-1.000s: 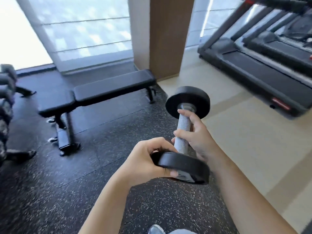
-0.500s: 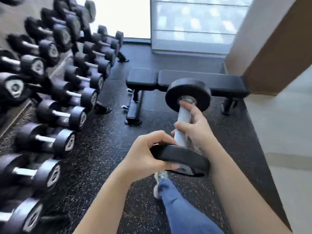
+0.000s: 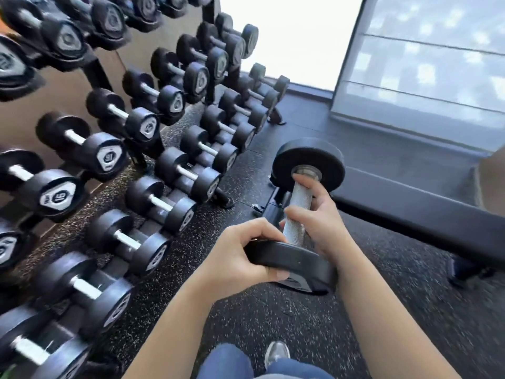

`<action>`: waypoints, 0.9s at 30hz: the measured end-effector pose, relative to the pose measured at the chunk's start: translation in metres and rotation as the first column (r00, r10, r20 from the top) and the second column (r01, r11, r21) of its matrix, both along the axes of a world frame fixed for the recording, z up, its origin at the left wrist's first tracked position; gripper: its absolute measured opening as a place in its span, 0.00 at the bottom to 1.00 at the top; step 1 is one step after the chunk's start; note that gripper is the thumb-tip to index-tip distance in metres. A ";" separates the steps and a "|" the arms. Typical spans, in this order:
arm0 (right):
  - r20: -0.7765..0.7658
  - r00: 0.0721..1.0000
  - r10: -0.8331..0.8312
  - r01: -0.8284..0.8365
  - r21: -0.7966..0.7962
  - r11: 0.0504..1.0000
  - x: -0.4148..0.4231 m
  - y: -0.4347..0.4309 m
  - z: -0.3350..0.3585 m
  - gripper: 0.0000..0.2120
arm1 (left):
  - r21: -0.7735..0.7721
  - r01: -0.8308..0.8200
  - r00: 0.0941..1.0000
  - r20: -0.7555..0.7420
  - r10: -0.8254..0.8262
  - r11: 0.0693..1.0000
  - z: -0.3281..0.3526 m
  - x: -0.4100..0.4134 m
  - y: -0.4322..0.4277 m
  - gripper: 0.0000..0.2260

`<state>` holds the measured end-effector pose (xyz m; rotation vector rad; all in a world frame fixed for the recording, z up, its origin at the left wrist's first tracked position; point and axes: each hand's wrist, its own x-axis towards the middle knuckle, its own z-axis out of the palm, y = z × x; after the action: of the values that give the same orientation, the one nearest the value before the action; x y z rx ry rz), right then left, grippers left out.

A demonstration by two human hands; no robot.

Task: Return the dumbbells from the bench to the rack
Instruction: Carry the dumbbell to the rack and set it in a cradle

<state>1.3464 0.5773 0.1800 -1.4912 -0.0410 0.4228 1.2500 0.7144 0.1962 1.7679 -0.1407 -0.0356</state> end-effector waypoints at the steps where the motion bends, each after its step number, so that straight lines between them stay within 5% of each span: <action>1: 0.002 1.000 0.014 -0.014 -0.007 1.000 0.011 0.009 0.001 0.27 | -0.013 -0.011 1.000 0.000 0.011 1.000 0.000 0.009 0.008 0.13; 17: -0.011 0.998 -0.055 0.054 -0.077 0.996 0.193 0.188 -0.010 0.27 | -0.048 0.051 0.998 -0.040 -0.053 0.998 -0.002 0.195 0.193 0.13; 27: 0.020 0.992 -0.127 0.129 -0.120 0.984 0.302 0.222 -0.011 0.28 | -0.074 0.148 0.986 -0.068 -0.153 0.986 -0.008 0.317 0.239 0.13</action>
<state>1.6485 0.7991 0.1688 -1.6063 0.0720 0.3165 1.5670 0.9529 0.1878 1.6825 -0.2198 -0.2029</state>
